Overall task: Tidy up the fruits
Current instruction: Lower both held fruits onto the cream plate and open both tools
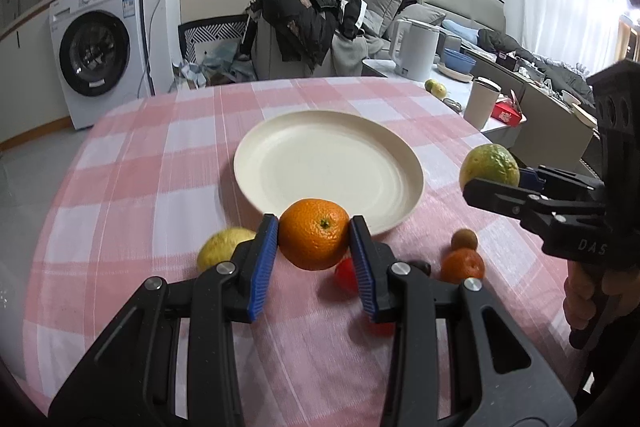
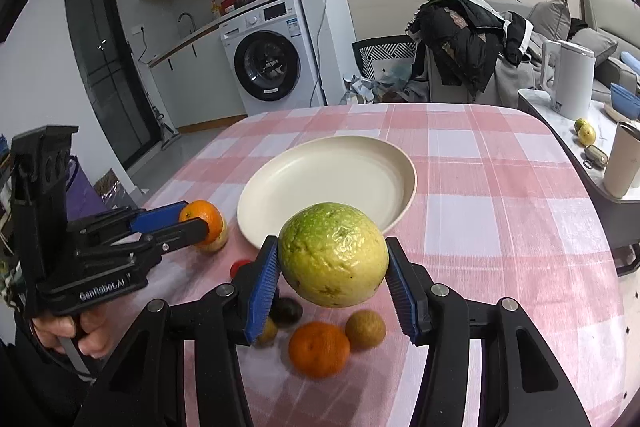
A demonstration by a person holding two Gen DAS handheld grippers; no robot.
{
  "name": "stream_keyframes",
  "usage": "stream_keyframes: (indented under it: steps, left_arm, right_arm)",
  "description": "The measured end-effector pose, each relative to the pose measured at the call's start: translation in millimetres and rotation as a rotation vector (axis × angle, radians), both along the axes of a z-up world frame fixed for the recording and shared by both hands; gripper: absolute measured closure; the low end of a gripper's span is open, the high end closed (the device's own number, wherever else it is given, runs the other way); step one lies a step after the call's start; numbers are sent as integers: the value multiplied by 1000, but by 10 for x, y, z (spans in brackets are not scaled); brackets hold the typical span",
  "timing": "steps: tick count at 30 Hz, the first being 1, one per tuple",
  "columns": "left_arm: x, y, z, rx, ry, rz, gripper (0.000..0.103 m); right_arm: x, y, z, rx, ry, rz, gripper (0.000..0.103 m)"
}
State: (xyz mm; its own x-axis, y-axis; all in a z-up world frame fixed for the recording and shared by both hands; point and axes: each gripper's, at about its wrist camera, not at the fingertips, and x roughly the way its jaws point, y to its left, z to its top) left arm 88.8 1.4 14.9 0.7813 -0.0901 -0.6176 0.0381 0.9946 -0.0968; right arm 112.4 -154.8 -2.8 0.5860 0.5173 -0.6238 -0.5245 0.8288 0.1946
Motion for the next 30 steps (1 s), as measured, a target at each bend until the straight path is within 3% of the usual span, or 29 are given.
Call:
stream_keyframes:
  steps: [8,30]
  left_arm:
    - [255,-123,23,24,-8,-21,70]
    - [719,-17,-307,12,70,-17,69]
  right_arm:
    - [326,50,-135,18,72,-40,50]
    - [699,436,-345,-29,122,-4,50]
